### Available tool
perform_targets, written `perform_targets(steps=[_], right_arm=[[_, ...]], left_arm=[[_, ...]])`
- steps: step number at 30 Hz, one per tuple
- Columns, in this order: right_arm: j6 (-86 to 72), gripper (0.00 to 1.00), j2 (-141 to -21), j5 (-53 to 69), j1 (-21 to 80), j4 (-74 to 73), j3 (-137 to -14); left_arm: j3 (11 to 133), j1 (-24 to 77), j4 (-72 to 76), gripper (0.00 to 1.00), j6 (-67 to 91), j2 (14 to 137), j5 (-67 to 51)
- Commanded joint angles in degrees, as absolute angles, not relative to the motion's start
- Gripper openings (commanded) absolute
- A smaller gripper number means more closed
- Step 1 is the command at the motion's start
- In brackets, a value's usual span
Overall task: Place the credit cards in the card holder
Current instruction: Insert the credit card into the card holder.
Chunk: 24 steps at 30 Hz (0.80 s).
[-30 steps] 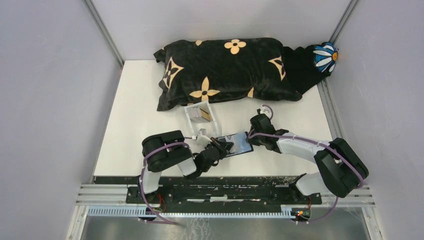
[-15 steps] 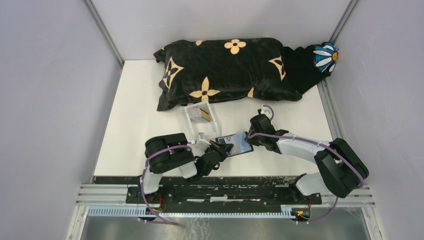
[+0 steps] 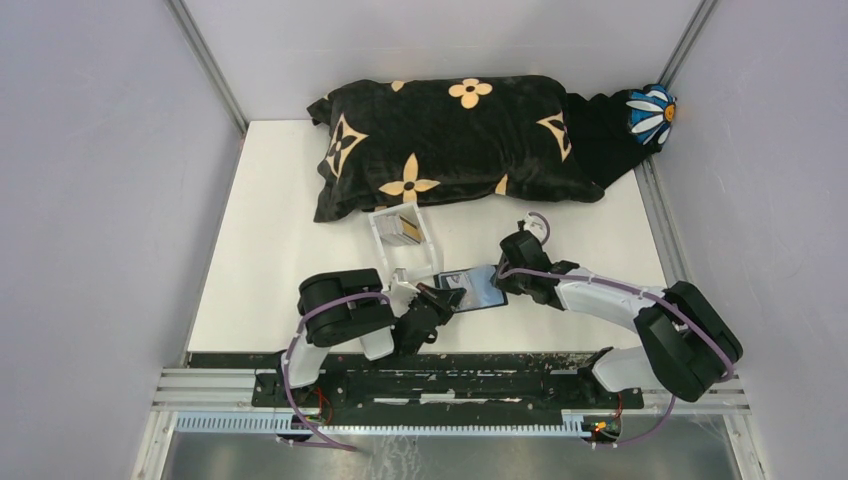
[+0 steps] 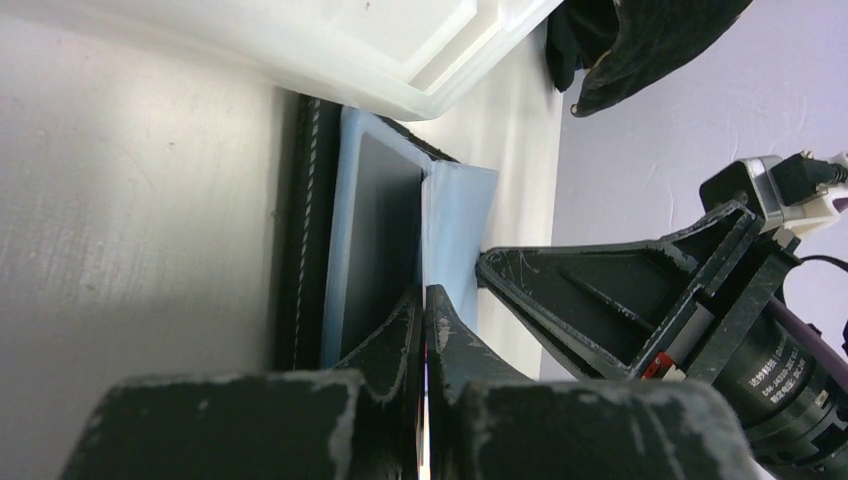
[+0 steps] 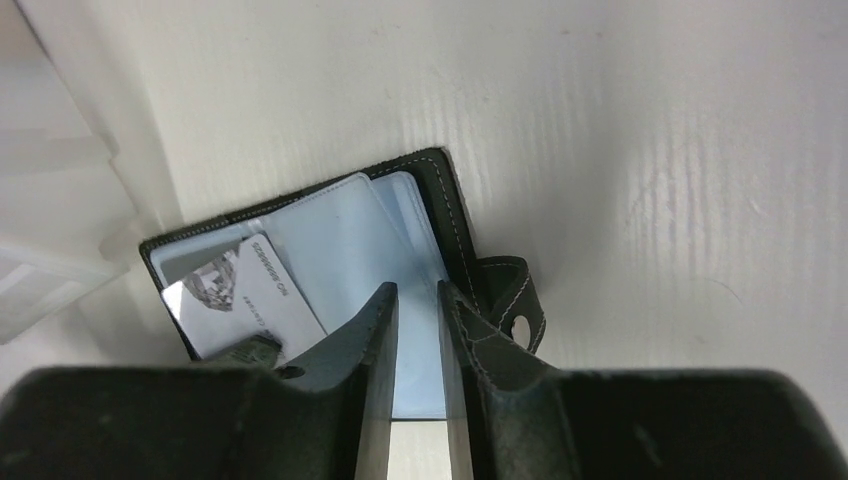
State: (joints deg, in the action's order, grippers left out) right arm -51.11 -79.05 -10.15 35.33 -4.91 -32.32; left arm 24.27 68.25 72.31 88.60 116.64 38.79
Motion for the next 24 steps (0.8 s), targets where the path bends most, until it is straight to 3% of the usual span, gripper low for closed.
perform_targets(steps=[1, 24], right_arm=[[-50.0, 0.29, -77.3, -17.6, 36.4, -20.9, -29.9], [-49.6, 0.31, -80.8, -19.4, 37.8, -21.5, -31.9]], left_arm=[[23.1, 68.5, 71.5, 0.03, 84.1, 118.8, 41.9], [24.9, 68.7, 76.7, 0.03, 74.9, 121.1, 40.0]])
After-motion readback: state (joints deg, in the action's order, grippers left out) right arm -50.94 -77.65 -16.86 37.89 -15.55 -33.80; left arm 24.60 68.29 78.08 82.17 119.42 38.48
